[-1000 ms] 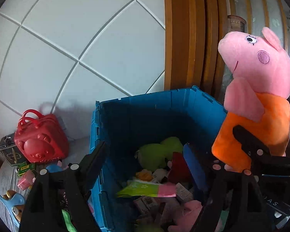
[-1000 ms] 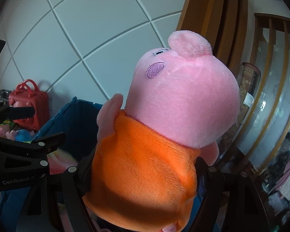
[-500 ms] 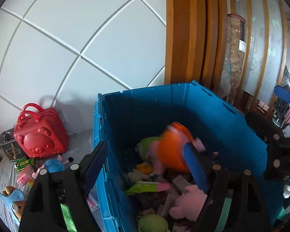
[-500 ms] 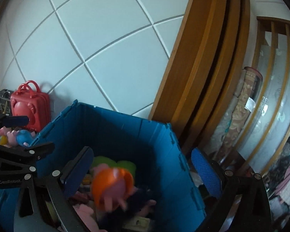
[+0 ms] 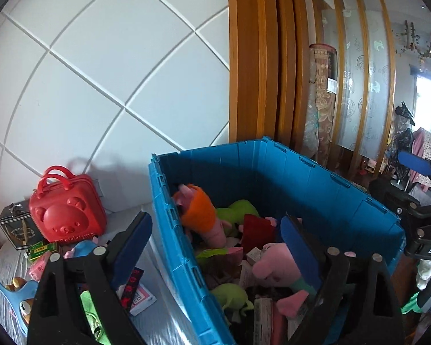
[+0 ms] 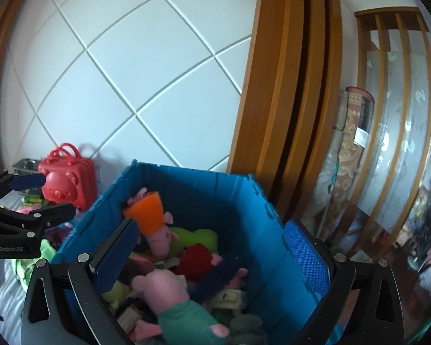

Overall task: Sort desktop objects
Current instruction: 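Withdraw both grippers from the blue crate, then move the left gripper to the white roller while the right approaches the green hat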

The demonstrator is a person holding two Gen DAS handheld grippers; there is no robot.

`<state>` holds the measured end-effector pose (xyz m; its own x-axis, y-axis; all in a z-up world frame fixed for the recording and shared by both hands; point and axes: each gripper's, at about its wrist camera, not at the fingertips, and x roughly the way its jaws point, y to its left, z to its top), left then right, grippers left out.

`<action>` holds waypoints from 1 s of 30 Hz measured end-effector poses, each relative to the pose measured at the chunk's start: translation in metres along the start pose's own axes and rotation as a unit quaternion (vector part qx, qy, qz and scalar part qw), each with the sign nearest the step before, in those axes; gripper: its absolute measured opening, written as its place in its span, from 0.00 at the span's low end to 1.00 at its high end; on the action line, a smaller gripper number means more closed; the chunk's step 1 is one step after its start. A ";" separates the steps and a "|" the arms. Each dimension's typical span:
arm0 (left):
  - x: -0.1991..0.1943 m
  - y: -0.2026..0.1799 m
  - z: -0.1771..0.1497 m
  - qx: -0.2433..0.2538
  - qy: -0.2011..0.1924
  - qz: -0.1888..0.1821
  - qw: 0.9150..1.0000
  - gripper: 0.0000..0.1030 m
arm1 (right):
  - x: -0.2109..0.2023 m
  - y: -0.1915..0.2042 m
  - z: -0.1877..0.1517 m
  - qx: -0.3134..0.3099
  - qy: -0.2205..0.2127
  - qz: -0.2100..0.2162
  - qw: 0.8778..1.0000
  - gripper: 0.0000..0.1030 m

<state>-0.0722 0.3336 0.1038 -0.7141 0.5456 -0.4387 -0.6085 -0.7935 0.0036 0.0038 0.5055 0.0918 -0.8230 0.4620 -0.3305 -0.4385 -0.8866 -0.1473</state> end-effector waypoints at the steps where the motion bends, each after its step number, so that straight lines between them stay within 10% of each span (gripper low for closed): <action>1: -0.006 0.002 -0.004 0.000 -0.005 0.004 1.000 0.92 | -0.006 0.003 -0.003 0.007 -0.006 0.000 1.000 1.00; 19: -0.087 0.136 -0.104 -0.075 -0.023 0.099 0.992 0.92 | -0.048 0.107 -0.029 0.116 -0.057 0.121 0.984 1.00; 30: -0.120 0.275 -0.188 -0.155 0.040 0.217 0.963 0.92 | -0.043 0.239 -0.039 0.040 -0.042 0.179 0.982 1.00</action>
<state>-0.0888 -0.0003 -0.0119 -0.8414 0.1325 -0.5239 -0.1184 -0.9911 -0.0605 -0.0519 0.2727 0.0342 -0.9553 0.1236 -0.2686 -0.1393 -0.9894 0.0403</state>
